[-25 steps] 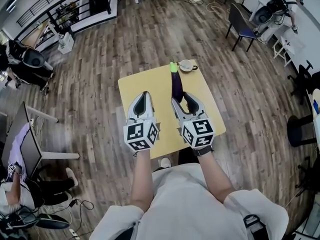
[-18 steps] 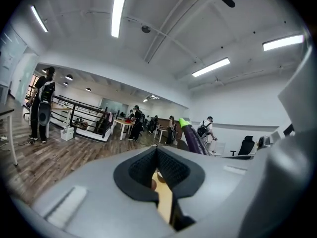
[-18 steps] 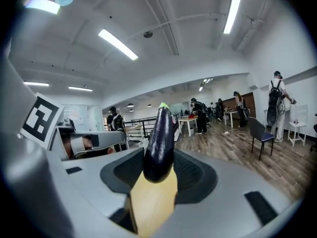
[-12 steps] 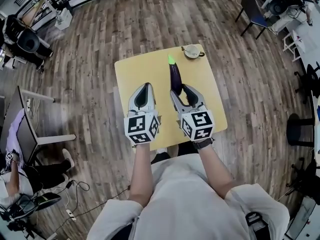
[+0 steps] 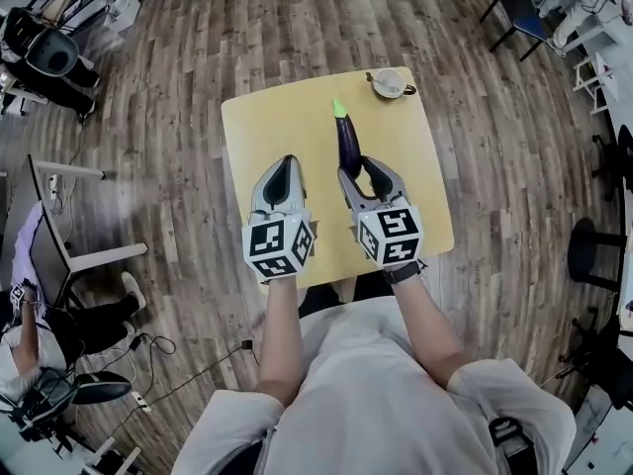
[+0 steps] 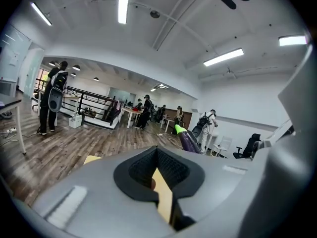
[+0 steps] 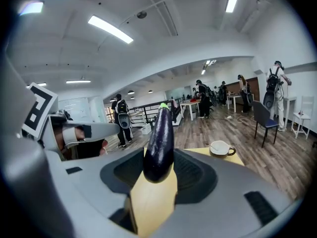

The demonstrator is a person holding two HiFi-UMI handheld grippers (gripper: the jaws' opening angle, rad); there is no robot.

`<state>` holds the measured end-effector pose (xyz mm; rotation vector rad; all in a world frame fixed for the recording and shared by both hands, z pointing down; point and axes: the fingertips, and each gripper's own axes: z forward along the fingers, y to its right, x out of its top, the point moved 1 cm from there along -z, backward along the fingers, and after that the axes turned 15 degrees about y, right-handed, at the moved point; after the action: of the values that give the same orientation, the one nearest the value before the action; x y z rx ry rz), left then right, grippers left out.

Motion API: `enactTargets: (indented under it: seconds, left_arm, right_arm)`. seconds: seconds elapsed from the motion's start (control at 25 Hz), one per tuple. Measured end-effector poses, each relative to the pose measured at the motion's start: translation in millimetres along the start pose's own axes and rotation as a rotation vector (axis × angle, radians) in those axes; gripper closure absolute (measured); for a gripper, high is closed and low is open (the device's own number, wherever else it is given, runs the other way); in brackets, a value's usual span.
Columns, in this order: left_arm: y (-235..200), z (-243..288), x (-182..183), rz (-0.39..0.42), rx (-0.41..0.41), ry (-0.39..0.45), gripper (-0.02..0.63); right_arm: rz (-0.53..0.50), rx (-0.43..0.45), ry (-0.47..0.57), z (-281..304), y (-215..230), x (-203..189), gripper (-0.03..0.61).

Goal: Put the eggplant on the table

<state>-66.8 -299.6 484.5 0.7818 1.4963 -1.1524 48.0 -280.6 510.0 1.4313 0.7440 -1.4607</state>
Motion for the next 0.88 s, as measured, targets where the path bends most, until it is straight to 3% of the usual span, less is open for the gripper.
enactTargets:
  seconds: [0.64, 0.88]
  left_arm:
    - [-13.0, 20.8, -41.1, 0.009, 0.025, -0.076, 0.604]
    - [-10.3, 25.4, -54.3, 0.031, -0.024, -0.09, 0.604]
  right_arm:
    - [0.016, -0.002, -0.16, 27.7, 23.2, -69.5, 0.388]
    - [0.02, -0.011, -0.214, 34.9, 31.0, -96.5, 0.388]
